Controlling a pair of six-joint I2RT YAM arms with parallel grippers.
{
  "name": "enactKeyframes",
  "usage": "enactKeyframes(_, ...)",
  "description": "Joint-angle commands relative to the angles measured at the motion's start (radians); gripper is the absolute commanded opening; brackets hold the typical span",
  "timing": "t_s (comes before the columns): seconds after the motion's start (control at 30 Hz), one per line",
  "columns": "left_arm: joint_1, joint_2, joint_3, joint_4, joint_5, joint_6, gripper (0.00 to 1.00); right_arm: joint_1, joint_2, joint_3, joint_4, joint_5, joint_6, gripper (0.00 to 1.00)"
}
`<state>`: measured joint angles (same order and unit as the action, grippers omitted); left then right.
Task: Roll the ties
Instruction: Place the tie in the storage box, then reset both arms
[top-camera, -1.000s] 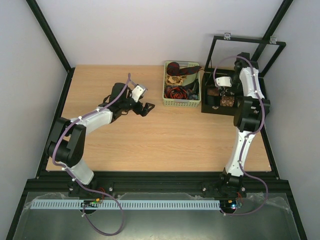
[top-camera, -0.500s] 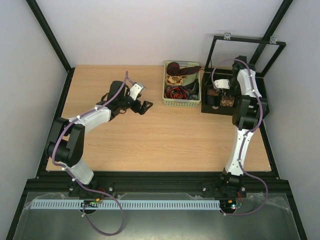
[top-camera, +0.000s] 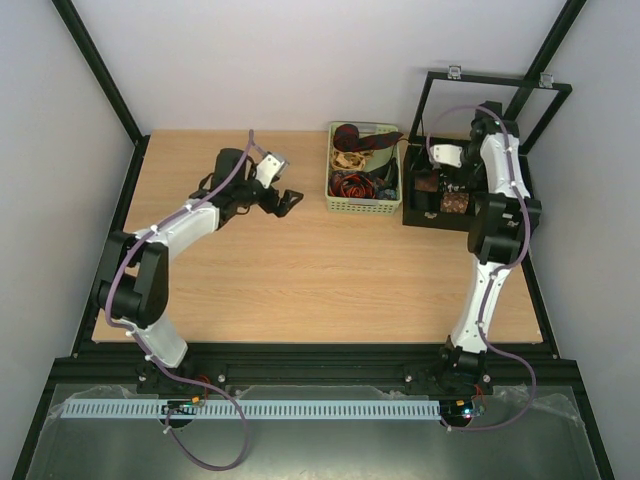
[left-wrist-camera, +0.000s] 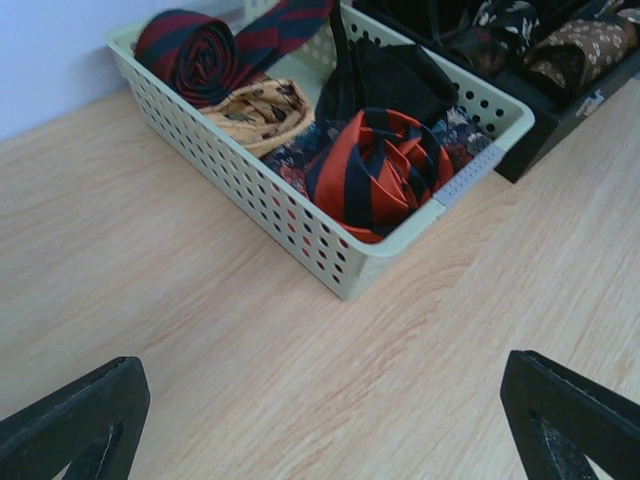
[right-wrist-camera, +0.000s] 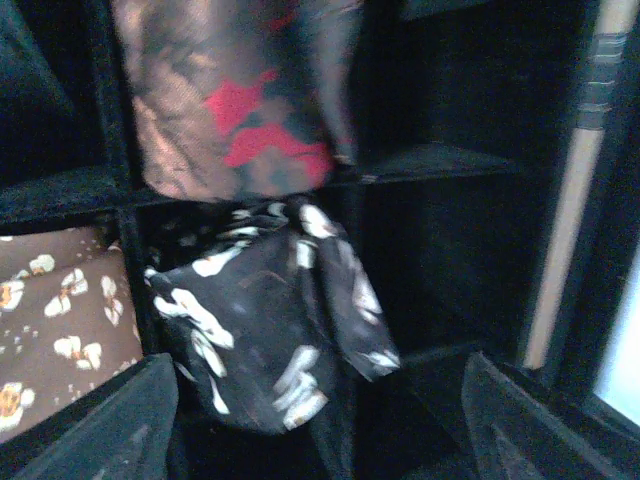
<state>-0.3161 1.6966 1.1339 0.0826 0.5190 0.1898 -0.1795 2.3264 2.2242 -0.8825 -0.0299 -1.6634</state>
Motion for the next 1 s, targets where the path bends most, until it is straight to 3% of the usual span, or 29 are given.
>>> enactKeyframes(0.0,0.033,0.009,0.066,-0.018,0.003,-0.008,0.99,-0.003,-0.138,0.009,0.028,-0.080,0.088,0.84)
enactKeyframes(0.07,0.057,0.008,0.089,-0.021,0.022,-0.024,0.99,-0.003,-0.185,0.009,0.065,-0.110,0.144,0.97)
enactKeyframes(0.1,0.070,0.008,0.102,-0.024,0.028,-0.034,0.99,-0.003,-0.202,0.009,0.083,-0.124,0.178,0.99)
enactKeyframes(0.23,0.119,0.022,0.201,-0.100,0.013,-0.053,0.99,-0.003,-0.294,-0.021,0.173,-0.199,0.358,0.98)
enactKeyframes(0.43,0.190,0.097,0.444,-0.389,-0.045,-0.002,0.99,-0.003,-0.445,-0.156,0.362,-0.267,0.810,0.99)
enactKeyframes(0.67,0.240,0.078,0.502,-0.563,-0.157,-0.014,0.99,-0.003,-0.533,-0.262,0.374,-0.438,1.312,0.99)
enactKeyframes(0.87,0.270,0.009,0.356,-0.562,-0.252,-0.117,0.99,0.014,-0.709,-0.721,0.625,-0.574,1.615,0.99)
enactKeyframes(0.97,0.270,-0.042,0.249,-0.548,-0.284,-0.110,0.99,0.051,-0.798,-0.930,0.699,-0.556,1.620,0.99)
